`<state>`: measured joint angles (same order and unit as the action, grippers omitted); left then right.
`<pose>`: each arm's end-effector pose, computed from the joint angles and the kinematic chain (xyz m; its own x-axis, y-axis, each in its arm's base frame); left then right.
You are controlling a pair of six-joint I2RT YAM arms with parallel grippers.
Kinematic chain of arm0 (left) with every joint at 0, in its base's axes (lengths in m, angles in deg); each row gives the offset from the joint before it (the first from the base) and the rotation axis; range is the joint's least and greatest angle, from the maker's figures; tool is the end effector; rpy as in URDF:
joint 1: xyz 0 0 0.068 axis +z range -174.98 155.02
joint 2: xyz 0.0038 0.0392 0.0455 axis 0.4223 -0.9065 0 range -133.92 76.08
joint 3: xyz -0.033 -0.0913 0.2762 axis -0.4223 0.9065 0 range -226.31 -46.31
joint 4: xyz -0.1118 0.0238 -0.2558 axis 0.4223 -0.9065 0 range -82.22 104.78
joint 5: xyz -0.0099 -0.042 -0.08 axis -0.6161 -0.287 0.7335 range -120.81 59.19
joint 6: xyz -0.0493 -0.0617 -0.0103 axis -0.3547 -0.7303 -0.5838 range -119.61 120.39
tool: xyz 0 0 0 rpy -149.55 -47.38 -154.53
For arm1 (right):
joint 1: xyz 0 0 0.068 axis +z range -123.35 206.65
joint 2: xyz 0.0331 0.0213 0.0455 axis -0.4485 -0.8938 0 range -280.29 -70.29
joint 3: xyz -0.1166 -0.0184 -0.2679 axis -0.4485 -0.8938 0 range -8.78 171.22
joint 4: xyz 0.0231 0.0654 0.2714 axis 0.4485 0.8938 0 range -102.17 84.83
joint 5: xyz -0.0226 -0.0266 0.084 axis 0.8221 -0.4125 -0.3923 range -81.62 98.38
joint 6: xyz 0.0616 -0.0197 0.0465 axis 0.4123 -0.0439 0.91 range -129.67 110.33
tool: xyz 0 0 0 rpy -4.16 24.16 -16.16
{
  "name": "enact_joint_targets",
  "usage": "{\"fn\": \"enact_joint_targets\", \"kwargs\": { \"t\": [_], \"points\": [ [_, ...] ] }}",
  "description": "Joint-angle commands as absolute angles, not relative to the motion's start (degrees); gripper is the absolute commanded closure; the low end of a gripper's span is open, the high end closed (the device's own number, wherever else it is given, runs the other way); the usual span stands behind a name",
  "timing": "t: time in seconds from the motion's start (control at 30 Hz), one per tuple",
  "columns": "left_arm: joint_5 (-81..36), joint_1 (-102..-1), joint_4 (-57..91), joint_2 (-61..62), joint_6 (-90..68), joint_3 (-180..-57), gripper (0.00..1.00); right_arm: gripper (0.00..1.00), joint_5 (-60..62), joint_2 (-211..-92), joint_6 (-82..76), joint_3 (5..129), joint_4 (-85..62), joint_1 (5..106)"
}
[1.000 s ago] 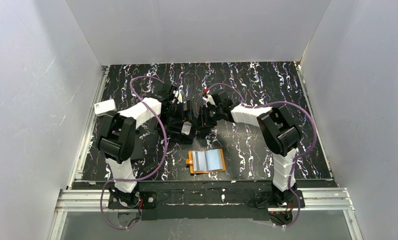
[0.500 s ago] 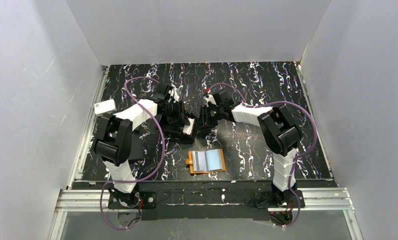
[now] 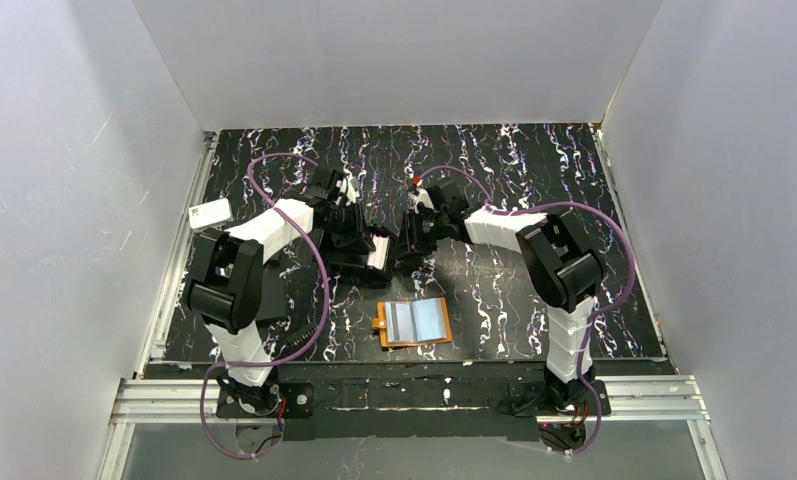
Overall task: Put the credit cards into the card holder
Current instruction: Pick up the credit card from the storage box.
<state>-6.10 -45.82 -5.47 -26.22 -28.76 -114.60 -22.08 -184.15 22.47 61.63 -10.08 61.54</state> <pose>0.3761 -0.1738 0.1824 -0.9312 -0.1189 -0.3447 0.1120 0.8063 -0.5808 0.3589 0.2928 0.1402 -0.9129 -0.0777 -0.4007 -0.3528 0.6440 0.6789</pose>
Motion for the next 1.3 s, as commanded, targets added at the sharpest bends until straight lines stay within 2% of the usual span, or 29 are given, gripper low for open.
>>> {"fn": "enact_joint_targets", "kwargs": {
  "t": [0.0,0.47,0.57,0.8,1.27],
  "points": [
    [-4.17,-46.96,-8.12,-22.0,-27.66,-115.23,0.88,0.63,-22.13,-184.54,22.19,63.99,-11.64,62.19],
    [-8.19,-46.95,-14.37,-20.11,-24.39,-118.81,0.93,0.63,-22.21,-184.76,22.41,64.32,-11.64,62.24],
    [-9.19,-47.05,-16.63,-20.7,-23.93,-120.4,0.97,0.63,-22.29,-184.9,22.52,64.43,-11.64,62.28],
    [-9.4,-47.67,-19.09,-22.05,-23.97,-123.26,1.0,0.63,-22.3,-185.04,22.64,64.52,-11.64,62.38],
    [-17.29,-50.53,-27.95,-30.19,-22.94,-131.42,1.0,0.63,-22.47,-185.25,22.63,64.87,-12.7,62.76]
  ]
}}
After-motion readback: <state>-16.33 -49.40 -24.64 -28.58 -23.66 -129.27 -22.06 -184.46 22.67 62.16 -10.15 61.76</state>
